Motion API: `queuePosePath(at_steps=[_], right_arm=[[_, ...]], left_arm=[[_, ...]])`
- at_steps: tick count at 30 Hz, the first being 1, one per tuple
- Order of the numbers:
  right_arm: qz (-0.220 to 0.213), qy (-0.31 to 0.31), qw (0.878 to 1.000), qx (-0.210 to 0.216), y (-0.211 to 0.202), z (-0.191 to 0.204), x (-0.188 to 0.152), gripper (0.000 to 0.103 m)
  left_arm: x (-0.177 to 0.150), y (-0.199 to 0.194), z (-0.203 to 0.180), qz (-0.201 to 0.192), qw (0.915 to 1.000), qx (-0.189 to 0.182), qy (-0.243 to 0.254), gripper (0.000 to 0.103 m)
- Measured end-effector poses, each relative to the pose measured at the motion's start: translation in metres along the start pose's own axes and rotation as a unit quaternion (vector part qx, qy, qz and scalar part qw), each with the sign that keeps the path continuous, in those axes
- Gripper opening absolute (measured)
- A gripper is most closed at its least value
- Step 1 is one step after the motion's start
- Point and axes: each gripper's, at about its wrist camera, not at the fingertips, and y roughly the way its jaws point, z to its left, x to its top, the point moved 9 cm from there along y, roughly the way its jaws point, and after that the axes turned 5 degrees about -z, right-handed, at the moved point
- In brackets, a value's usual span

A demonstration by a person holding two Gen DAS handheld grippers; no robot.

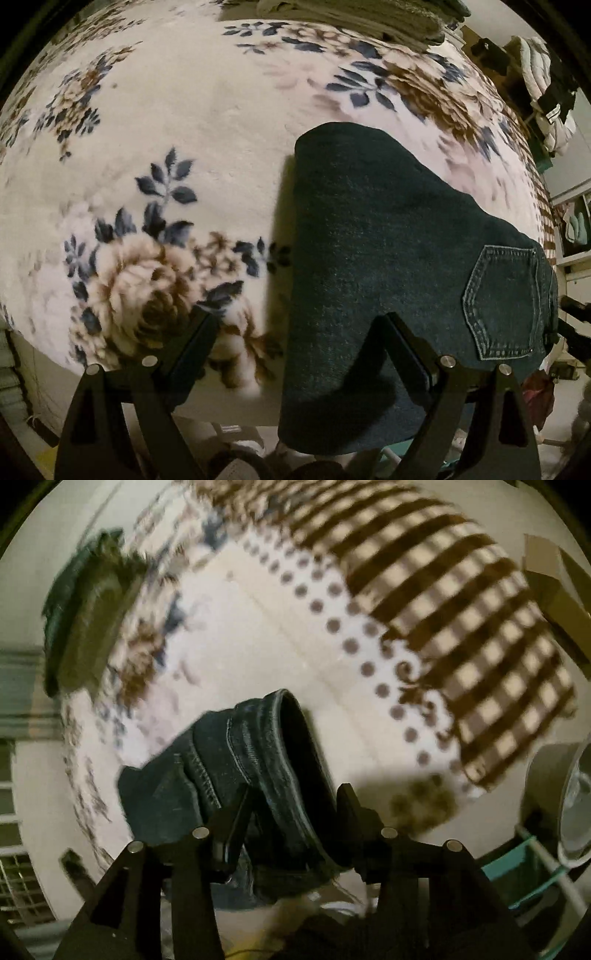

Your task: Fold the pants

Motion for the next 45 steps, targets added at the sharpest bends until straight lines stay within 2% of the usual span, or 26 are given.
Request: queuePosePath(at_steps=[3,5,8,9,10,14,17,19,22,23,24,25,26,27,28,30,32,34,35,36,37,39,40,42,44,45], right_arm=[[-0.009,0.064,0.997,0.038,-0.021,-0.006,-0.014,0.05],[0.011,0.106,0.992,0.067,-0.02,-0.009,-0.03,0.05],[0.046,0.14,0.988,0.055,0.003,-0.019,-0.05,0.05],[0.051,0.148,0.986,0.052,0.011,-0.021,-0.052,0.033],[0.045,0.156,0.985,0.058,0.014,-0.022,-0.055,0.02],[-0.004,0.113,0.992,0.057,-0.014,0.002,-0.052,0.014],[-0.018,0.092,0.994,0.059,-0.042,0.018,-0.055,0.014],[-0.007,0.067,0.997,0.027,-0.042,0.014,-0.063,0.014],[0.027,0.077,0.997,-0.019,-0.018,-0.019,-0.076,0.015],[0.048,0.08,0.995,-0.03,0.0,-0.03,-0.081,0.019],[0.056,0.095,0.993,-0.031,0.01,-0.04,-0.085,0.031],[0.051,0.111,0.992,-0.017,0.012,-0.044,-0.086,0.037],[0.041,0.127,0.991,0.007,0.011,-0.045,-0.085,0.045],[0.02,0.144,0.988,0.057,0.004,-0.041,-0.084,0.053],[0.011,0.148,0.985,0.083,0.001,-0.037,-0.083,0.058],[0.003,0.158,0.979,0.128,-0.003,-0.033,-0.09,0.077],[0.034,0.177,0.969,0.171,0.012,-0.03,-0.103,0.081],[0.046,0.207,0.955,0.205,0.031,-0.028,-0.108,0.081],[0.045,0.221,0.95,0.217,0.038,-0.027,-0.108,0.08],[0.031,0.233,0.946,0.224,0.042,-0.028,-0.103,0.063],[0.019,0.239,0.947,0.213,0.044,-0.03,-0.098,0.051],[0.003,0.218,0.959,0.182,0.041,-0.026,-0.093,0.036],[-0.014,0.185,0.969,0.165,0.032,-0.018,-0.089,0.032],[-0.043,0.13,0.979,0.153,0.012,-0.003,-0.082,0.024],[-0.074,0.074,0.986,0.127,-0.005,0.012,-0.075,0.023],[-0.076,0.063,0.989,0.114,-0.003,0.014,-0.072,0.023]], left_arm=[[-0.002,0.001,-0.002,0.001,1.0,0.0,0.003,0.09],[-0.004,0.001,-0.003,0.003,1.0,0.0,0.005,0.09],[-0.008,0.002,-0.006,0.005,0.9999,0.002,0.01,0.09],[-0.009,0.002,-0.007,0.005,0.9999,0.003,0.011,0.09],[-0.009,0.002,-0.007,0.005,0.9999,0.006,0.015,0.09],[-0.01,-0.001,-0.011,0.003,0.9995,0.01,0.029,0.09],[-0.01,-0.003,-0.014,0.003,0.9995,0.003,0.031,0.09],[-0.012,-0.003,-0.013,0.005,0.9994,0.004,0.033,0.09],[-0.017,0.0,-0.011,0.013,0.9992,0.011,0.036,0.09],[-0.018,0.002,-0.01,0.016,0.9992,0.01,0.034,0.09],[-0.018,0.003,-0.01,0.017,0.9993,0.008,0.033,0.09],[-0.02,0.002,-0.008,0.018,0.9993,0.009,0.031,0.09],[-0.021,0.002,-0.008,0.018,0.9994,0.007,0.03,0.09],[-0.021,0.002,-0.008,0.017,0.9994,0.006,0.029,0.09],[-0.022,0.002,-0.007,0.017,0.9995,0.005,0.027,0.09],[-0.026,0.003,-0.005,0.019,0.9996,0.0,0.021,0.09],[-0.03,0.006,-0.002,0.023,0.9996,-0.007,0.012,0.09],[-0.031,0.007,-0.002,0.026,0.9995,-0.014,0.002,0.09],[-0.032,0.008,-0.001,0.027,0.9995,-0.016,0.0,0.09],[-0.032,0.008,-0.001,0.027,0.9995,-0.017,-0.002,0.09],[-0.033,0.009,0.0,0.028,0.9994,-0.02,-0.003,0.09],[-0.032,0.01,-0.001,0.029,0.9994,-0.02,-0.003,0.091],[-0.032,0.009,-0.002,0.029,0.9994,-0.02,-0.003,0.091],[-0.032,0.008,-0.003,0.029,0.9992,-0.026,-0.005,0.091],[-0.029,0.011,-0.007,0.029,0.9991,-0.029,-0.007,0.091],[-0.029,0.012,-0.008,0.029,0.9991,-0.029,-0.007,0.091]])
